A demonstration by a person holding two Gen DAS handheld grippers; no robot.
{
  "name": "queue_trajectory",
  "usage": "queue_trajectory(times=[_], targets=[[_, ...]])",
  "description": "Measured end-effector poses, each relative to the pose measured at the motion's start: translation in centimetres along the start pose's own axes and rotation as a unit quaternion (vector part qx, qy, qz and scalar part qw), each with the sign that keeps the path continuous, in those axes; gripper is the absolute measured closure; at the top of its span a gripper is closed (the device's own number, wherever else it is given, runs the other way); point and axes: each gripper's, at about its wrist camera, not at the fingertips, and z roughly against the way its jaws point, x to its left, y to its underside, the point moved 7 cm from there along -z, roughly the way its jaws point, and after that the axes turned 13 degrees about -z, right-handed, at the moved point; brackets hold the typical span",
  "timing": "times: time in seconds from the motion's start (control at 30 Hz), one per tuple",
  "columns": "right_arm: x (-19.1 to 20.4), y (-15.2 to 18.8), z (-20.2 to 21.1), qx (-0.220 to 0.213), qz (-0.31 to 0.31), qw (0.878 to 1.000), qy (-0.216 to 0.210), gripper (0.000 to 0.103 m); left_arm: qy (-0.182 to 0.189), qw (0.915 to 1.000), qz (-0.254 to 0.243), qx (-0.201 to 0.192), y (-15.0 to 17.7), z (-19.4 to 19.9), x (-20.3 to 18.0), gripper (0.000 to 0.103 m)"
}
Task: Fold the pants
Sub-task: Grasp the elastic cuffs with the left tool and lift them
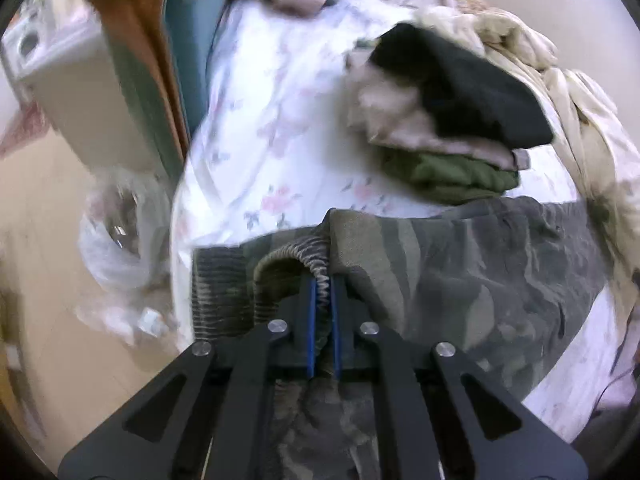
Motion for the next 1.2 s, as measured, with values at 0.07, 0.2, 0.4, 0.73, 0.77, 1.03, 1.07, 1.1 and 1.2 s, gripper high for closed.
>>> queue_trajectory(times=[0.07,0.2,0.4,0.73,0.77,1.03,1.07,1.1,1.2], targets=[[0.0,-0.3,0.3,-0.006,0.005,1.0,0.004,0.032,0.001,0.9989,0.036,-0.029,-0.3,2.5,0.4,0.099],[1.1,-0.9,0.8,-0.031,0.043,0.998,0.017,0.032,-0.012,0.9901,0.135,-0.035,-0.1,3.3,3.2,0.099],[2.1,-0.2,0.5,-0.024,0.073,0.997,0.015,0.032,-0.124,0.9784,0.165,0.017,1.1,-1.2,6.4,0.092],[1.8,-0.4,0.9,-0.021,0.067,0.997,0.006,0.032,-0.187,0.9803,0.045,-0.047,-0.1,4.8,2.8,0.079],[2.1,-0.4,0.9,-0.021,0.068,0.997,0.004,0.032,-0.139,0.9886,0.026,-0.051,-0.1,4.6,1.2,0.079],[3.0,0.1,0.2,-0.013,0.079,0.997,0.005,0.032,-0.065,0.9903,0.033,0.118,6.8,-4.7,1.0,0.089],[2.9,0.1,0.2,-0.015,0.079,0.997,0.007,0.032,-0.055,0.9907,0.034,0.12,6.8,-4.5,1.1,0.089],[2.7,0.0,0.3,-0.017,0.077,0.997,0.009,0.032,-0.05,0.9905,0.047,0.119,6.6,-3.6,1.3,0.089],[2.1,-0.5,0.3,-0.02,0.06,0.998,0.01,0.032,-0.036,0.9924,0.083,0.083,6.1,0.5,1.5,0.079]])
